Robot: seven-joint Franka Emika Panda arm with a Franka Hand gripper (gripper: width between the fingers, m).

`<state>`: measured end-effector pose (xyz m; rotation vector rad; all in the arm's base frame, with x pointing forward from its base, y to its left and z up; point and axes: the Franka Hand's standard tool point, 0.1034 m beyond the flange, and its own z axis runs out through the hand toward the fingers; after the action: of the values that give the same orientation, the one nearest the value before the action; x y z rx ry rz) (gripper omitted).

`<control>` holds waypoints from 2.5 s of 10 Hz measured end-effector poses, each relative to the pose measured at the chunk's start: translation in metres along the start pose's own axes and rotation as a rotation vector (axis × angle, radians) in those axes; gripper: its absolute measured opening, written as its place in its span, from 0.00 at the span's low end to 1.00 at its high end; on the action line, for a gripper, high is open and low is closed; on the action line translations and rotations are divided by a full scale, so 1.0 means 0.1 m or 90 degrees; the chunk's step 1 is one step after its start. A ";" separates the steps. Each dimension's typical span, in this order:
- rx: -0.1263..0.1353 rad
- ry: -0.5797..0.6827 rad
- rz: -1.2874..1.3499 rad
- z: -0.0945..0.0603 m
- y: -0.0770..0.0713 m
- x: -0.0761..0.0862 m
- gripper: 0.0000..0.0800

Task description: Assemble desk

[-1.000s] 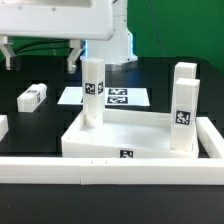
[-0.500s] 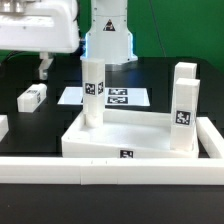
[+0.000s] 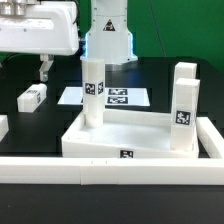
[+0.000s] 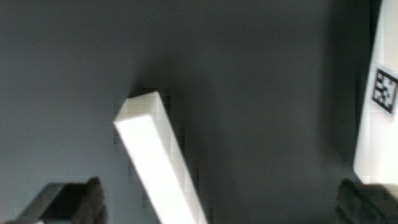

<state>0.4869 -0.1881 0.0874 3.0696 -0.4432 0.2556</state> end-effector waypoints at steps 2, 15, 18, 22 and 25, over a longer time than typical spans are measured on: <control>-0.012 -0.019 0.016 0.15 0.30 -0.31 0.81; 0.001 -0.372 -0.066 0.24 0.04 -0.35 0.81; 0.005 -0.478 -0.068 0.32 0.00 -0.41 0.81; 0.005 -0.649 -0.054 0.35 0.07 -0.69 0.81; 0.004 -0.699 -0.051 0.38 0.08 -0.68 0.81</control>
Offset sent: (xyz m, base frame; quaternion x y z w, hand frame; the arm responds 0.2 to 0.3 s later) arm 0.0000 0.0000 0.0000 0.0000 0.0000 0.0000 1.0000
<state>0.4263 -0.1790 0.0389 2.9083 -0.2991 -1.4542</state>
